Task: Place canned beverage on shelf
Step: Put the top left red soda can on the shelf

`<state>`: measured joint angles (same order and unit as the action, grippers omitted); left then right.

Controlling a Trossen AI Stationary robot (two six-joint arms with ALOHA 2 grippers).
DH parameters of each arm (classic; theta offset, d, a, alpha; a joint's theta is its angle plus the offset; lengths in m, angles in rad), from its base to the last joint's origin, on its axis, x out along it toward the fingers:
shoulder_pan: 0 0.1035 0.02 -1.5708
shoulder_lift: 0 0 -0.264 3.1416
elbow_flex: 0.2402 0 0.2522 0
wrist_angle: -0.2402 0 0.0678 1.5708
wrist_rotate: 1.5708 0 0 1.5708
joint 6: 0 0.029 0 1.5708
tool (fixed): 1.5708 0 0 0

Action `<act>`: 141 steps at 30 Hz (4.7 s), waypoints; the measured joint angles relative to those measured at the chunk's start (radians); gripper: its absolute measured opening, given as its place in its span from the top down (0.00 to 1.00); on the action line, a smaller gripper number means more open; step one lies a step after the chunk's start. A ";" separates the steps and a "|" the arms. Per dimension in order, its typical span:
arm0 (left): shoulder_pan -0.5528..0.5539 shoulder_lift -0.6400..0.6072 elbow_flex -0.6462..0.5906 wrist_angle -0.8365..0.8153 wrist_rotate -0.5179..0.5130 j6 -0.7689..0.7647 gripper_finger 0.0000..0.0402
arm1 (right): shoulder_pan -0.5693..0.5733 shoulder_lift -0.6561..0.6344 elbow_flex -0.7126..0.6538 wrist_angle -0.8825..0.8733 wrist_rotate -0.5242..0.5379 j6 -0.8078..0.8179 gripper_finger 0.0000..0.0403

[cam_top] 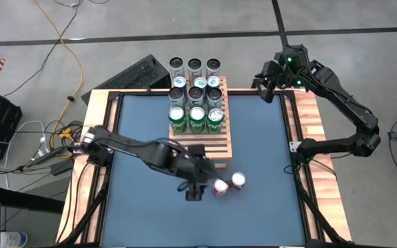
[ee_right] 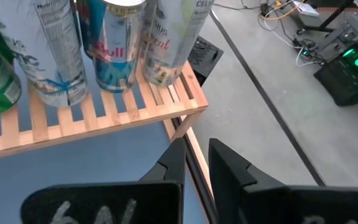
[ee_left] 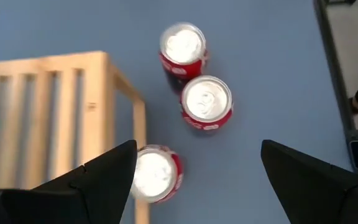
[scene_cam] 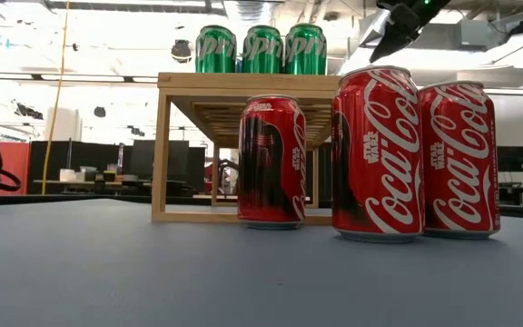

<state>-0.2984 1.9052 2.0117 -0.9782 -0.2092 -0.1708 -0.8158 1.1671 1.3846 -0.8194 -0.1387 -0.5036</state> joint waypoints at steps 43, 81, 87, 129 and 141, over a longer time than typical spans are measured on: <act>0.089 0.109 -0.194 0.138 0.118 0.207 0.24 | 0.000 0.000 0.000 -0.074 0.000 -0.020 0.84; 0.008 0.108 -0.078 0.046 0.016 0.166 0.41 | 0.003 0.000 0.000 -0.109 -0.022 -0.001 0.84; 0.059 0.109 -0.125 0.083 0.110 0.247 0.31 | 0.003 0.000 0.000 -0.120 -0.022 -0.002 0.84; 0.114 0.104 -0.294 0.320 0.265 0.336 0.15 | 0.003 0.000 -0.001 -0.119 -0.022 -0.001 0.84; 0.094 0.112 -0.241 0.150 0.248 0.286 0.15 | 0.003 0.000 -0.001 -0.119 -0.022 0.008 0.84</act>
<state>-0.2039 2.0170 1.7702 -0.8285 0.0392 0.1156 -0.8124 1.1671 1.3838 -0.9386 -0.1604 -0.4958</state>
